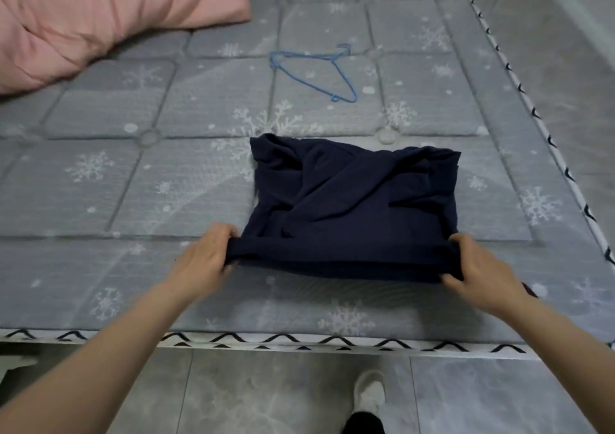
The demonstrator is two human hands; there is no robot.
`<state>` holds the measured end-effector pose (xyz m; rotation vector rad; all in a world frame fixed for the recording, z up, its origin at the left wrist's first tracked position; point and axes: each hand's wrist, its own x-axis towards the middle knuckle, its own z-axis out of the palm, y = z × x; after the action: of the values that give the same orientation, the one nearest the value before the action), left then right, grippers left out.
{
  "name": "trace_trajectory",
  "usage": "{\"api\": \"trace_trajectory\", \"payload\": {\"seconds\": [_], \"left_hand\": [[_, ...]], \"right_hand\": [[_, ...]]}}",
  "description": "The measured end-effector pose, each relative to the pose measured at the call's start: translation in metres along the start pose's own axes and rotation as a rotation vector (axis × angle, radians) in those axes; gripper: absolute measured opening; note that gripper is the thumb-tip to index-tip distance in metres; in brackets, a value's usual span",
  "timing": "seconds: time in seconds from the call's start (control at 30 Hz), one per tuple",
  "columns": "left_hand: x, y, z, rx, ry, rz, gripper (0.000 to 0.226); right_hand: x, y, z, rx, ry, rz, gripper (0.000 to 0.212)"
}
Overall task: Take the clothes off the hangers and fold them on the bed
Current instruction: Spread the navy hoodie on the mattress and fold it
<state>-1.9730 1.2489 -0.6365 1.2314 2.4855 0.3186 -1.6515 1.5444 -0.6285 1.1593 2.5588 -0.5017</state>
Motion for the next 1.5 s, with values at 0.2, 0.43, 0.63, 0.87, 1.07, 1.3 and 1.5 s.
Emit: {"api": "trace_trajectory", "payload": {"seconds": [0.2, 0.43, 0.63, 0.87, 1.07, 1.3, 1.5], "left_hand": [[0.072, 0.002, -0.048, -0.056, -0.12, -0.024, 0.033], [0.163, 0.014, -0.076, 0.215, -0.047, -0.076, 0.026], [0.223, 0.022, -0.076, 0.148, -0.031, -0.275, 0.015], [0.298, 0.01, -0.068, 0.113, 0.044, -0.359, 0.021], [0.331, 0.013, -0.04, 0.085, 0.349, -0.301, 0.044], [0.306, 0.097, 0.041, 0.109, 0.16, 0.382, 0.049], [0.309, 0.097, 0.097, 0.327, -0.048, 0.305, 0.086]], "right_hand": [[0.055, 0.009, -0.042, 0.058, 0.026, -0.013, 0.025], [0.144, 0.022, -0.076, 0.176, 0.093, 0.017, 0.022], [0.205, 0.027, -0.097, 0.172, 0.181, 0.075, 0.027], [0.265, 0.038, -0.097, 0.124, 0.207, 0.19, 0.034], [0.297, 0.056, -0.091, 0.072, 0.341, 0.38, 0.04], [0.286, 0.032, -0.065, 0.042, 0.455, 0.127, 0.044], [0.276, -0.005, -0.015, -0.166, 0.266, -0.236, 0.068]]}}
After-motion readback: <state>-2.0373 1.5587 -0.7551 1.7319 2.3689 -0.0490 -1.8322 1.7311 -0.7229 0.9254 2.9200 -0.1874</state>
